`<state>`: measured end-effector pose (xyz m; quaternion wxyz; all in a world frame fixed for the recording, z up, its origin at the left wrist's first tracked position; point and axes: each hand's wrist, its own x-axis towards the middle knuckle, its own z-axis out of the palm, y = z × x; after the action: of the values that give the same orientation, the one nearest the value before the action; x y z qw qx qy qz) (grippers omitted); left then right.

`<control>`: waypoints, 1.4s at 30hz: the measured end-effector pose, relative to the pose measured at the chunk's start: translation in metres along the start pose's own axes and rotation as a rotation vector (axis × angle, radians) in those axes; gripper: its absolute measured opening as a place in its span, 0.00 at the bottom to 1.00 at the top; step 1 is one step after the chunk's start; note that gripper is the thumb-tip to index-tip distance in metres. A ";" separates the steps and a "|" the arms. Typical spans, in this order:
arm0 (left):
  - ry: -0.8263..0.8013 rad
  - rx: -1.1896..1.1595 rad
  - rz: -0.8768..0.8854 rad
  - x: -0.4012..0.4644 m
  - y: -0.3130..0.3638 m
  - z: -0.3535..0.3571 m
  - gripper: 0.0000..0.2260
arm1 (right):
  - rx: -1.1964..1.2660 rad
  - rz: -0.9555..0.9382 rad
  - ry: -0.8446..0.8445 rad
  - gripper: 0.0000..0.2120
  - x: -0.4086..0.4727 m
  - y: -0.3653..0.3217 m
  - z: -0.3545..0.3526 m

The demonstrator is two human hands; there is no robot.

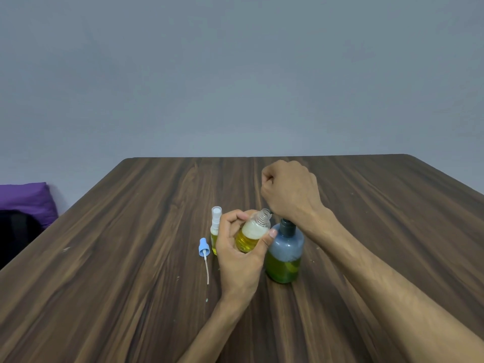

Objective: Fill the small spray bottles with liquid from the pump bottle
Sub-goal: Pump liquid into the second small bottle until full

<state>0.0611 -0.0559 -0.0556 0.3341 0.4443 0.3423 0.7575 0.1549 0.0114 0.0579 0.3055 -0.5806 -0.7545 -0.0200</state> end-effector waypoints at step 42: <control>-0.008 0.026 0.034 0.000 0.000 0.000 0.21 | 0.034 0.016 -0.027 0.13 0.001 0.003 0.000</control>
<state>0.0608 -0.0559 -0.0554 0.3165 0.4576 0.3433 0.7567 0.1572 0.0134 0.0572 0.3052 -0.5816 -0.7540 0.0033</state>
